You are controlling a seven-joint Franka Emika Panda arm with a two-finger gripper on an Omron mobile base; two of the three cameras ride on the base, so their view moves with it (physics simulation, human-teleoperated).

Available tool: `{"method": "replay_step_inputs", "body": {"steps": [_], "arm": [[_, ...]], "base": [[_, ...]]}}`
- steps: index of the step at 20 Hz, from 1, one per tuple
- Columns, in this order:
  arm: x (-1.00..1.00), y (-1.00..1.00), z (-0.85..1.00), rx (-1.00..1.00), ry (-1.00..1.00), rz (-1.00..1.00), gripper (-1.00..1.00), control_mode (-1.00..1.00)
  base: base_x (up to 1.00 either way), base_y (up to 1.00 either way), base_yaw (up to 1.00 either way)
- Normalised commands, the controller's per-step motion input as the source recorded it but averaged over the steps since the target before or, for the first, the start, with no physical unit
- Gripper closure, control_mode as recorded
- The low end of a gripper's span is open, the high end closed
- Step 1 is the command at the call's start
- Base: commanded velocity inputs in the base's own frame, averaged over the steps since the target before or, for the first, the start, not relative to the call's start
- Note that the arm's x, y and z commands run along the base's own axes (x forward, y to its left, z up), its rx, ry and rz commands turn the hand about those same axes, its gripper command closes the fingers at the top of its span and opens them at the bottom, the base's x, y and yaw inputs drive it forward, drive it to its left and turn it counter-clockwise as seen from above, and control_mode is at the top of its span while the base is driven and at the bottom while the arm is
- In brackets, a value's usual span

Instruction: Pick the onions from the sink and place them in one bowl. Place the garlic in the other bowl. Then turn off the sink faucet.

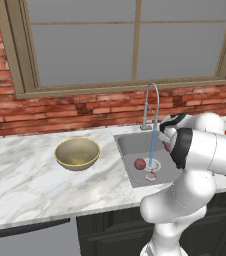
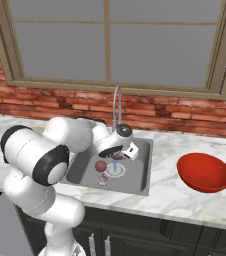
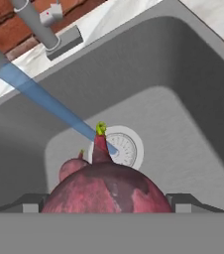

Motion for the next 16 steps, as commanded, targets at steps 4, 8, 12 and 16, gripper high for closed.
{"method": "replay_step_inputs", "body": {"steps": [4, 8, 12, 16], "arm": [[-0.09, 0.00, 0.44, 0.00, 0.00, 0.00, 1.00, -1.00], [-0.25, 0.00, 0.40, 0.00, 0.00, 0.02, 1.00, -1.00], [-0.42, 0.04, 0.25, 0.00, 0.00, 0.04, 1.00, -1.00], [-0.43, 0.21, 0.16, 0.00, 0.00, 0.05, 1.00, -1.00]], "base": [[0.00, 0.00, 0.00], [0.00, 0.00, 0.00], [0.00, 0.00, 0.00], [0.00, 0.00, 0.00]]}}
